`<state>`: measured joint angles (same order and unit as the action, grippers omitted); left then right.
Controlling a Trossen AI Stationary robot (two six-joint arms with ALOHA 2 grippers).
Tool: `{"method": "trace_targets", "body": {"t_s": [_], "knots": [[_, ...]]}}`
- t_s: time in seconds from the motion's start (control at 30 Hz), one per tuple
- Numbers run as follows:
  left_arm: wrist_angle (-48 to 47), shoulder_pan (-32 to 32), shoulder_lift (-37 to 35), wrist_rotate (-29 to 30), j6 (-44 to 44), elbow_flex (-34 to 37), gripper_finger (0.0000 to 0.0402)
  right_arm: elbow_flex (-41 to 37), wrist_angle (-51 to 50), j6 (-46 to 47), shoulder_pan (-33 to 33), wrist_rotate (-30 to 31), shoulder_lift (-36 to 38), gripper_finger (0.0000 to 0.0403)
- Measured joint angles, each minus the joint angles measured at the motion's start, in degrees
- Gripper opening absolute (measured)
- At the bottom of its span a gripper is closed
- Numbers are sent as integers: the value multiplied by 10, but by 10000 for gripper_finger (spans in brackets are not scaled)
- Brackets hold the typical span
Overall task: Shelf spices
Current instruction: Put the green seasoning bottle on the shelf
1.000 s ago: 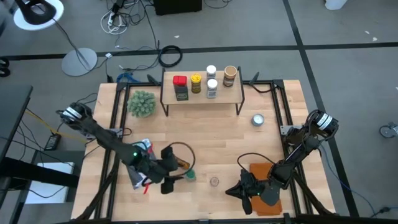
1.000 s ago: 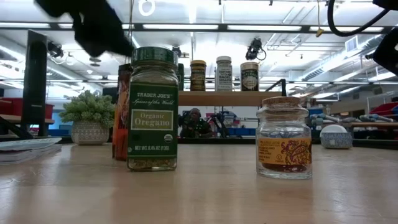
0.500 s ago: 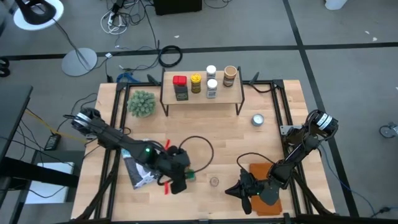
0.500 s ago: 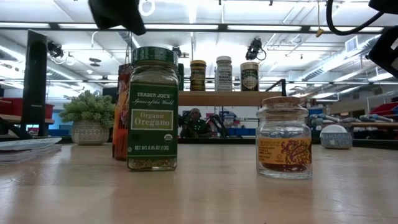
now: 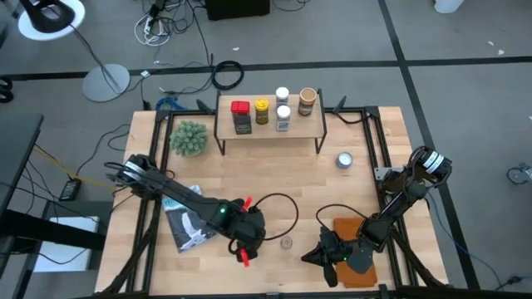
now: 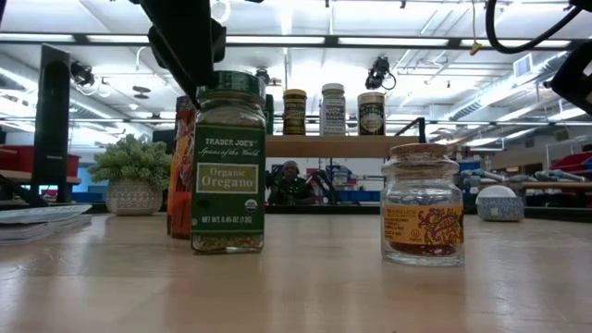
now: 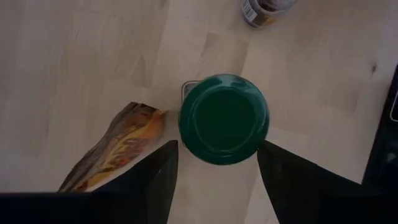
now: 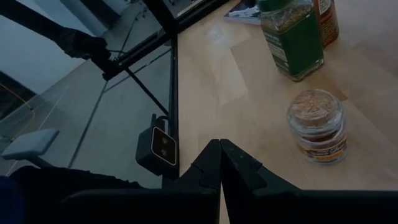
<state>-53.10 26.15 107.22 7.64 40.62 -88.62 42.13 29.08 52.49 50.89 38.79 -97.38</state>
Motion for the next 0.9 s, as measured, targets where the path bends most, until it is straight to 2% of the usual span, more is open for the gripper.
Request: {"method": "trace_targets", "body": {"t_s": [0.2,0.9], "knots": [[-2,-1,-5,-26,9,0,223,0,3,0,0,0,0,7],[55,-15,-6,14,-43,0,223,0,5,-1,1,0,0,7]]}}
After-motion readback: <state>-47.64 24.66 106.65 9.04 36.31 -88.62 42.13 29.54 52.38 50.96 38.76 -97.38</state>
